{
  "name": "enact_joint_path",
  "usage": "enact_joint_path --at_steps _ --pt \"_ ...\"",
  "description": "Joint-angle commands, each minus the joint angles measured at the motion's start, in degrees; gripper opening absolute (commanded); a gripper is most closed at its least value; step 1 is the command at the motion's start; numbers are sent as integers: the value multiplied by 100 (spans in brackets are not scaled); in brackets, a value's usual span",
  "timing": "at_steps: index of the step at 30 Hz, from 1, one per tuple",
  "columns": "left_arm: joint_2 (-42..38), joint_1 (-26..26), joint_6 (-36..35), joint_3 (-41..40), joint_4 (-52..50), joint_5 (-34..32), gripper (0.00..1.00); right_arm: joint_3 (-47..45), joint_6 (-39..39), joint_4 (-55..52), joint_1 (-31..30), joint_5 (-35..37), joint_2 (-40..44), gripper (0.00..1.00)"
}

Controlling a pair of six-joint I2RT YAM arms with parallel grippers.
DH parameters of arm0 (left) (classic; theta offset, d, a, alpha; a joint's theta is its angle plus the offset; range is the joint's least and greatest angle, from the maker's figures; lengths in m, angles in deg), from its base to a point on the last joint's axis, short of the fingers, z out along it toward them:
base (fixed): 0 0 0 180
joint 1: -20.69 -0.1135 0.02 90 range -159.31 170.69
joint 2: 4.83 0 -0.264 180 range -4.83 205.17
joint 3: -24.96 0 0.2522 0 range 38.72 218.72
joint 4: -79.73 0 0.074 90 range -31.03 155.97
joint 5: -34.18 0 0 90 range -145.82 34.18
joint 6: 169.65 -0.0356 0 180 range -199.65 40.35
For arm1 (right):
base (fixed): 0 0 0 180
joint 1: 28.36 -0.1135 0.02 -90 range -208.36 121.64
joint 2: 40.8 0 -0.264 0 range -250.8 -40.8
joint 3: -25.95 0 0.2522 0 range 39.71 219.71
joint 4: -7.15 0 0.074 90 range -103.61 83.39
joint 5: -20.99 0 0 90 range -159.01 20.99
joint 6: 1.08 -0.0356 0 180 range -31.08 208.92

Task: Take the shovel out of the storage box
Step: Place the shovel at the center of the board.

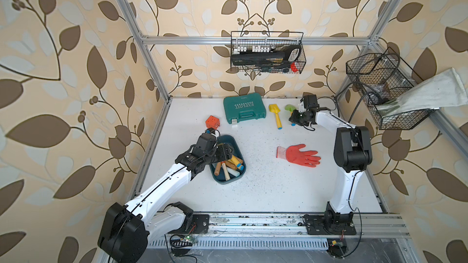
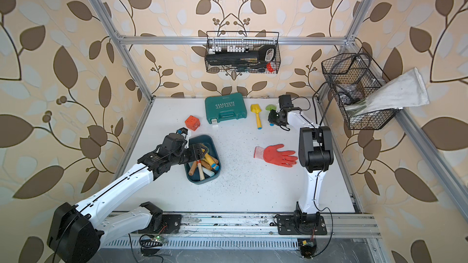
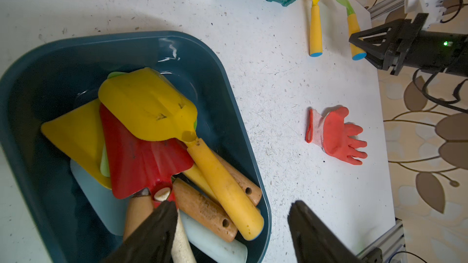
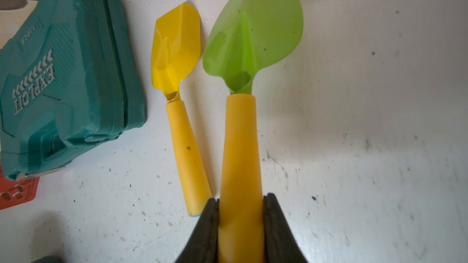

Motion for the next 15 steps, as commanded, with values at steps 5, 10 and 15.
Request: enact_joint_path --at_steps 5,10,15 --pt "162 347 218 247 -186 -397 70 696 117 -3 -8 -279 -628 25" --pt "479 400 405 377 -291 -259 70 985 62 -131 -11 -288 -1000 26" --pt "673 426 573 368 -127 -324 68 1145 42 -277 -11 -239 -1240 29"
